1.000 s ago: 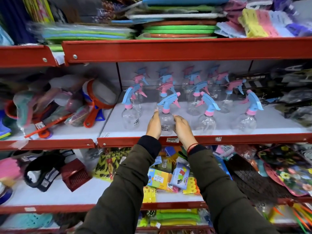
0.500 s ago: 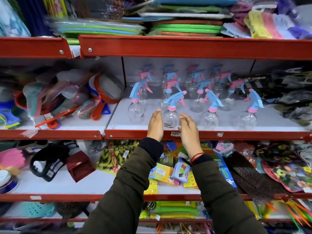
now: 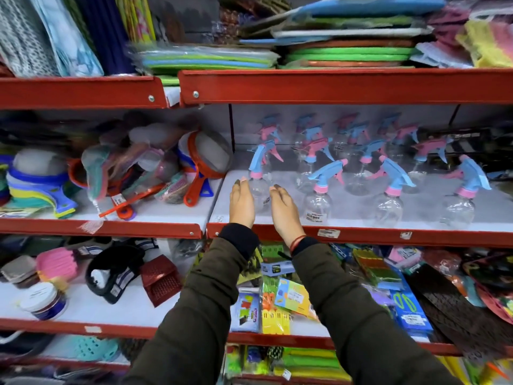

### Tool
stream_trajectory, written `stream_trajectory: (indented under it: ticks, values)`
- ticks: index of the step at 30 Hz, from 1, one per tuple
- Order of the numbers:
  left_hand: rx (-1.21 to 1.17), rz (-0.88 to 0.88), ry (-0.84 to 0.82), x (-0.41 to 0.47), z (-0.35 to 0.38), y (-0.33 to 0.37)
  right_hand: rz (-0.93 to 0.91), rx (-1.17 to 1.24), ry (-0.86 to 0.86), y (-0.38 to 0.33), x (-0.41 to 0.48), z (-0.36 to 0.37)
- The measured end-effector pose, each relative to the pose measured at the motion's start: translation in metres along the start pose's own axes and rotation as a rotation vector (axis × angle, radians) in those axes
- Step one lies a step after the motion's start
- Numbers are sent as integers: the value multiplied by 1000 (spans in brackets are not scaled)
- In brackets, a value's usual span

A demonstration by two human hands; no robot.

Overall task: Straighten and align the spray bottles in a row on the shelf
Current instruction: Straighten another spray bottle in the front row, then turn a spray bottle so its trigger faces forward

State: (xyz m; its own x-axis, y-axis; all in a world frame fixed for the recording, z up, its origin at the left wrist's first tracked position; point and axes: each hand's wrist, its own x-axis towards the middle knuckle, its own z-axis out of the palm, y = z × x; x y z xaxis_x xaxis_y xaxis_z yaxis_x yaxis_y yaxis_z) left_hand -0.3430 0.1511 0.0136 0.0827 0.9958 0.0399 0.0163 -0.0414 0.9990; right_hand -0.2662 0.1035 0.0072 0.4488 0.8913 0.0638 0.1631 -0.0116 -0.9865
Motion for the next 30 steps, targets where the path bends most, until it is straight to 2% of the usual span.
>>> stream_trajectory:
  ticks: [6, 9, 13, 17, 22, 27, 30]
  values:
    - [-23, -125, -164, 39, -6, 6, 112, 37, 10, -7, 35, 18]
    - [-37, -182, -198, 70, -1, -29, 115, 38, 12, 12, 46, 20]
    - [-18, -194, -235, 25, -21, 2, 93, 83, 13, 29, 45, 19]
    - [-54, -114, -258, -2, -29, 4, 89, 80, -16, 36, 31, 18]
    - [-49, -114, -260, -6, -34, -5, 32, -20, -26, 8, -12, 15]
    - [-28, -44, -175, -8, -32, -16, -3, -7, 5, 4, -16, 14]
    - [-39, -63, -145, 1, -26, -31, 3, 3, -26, 5, -9, 18]
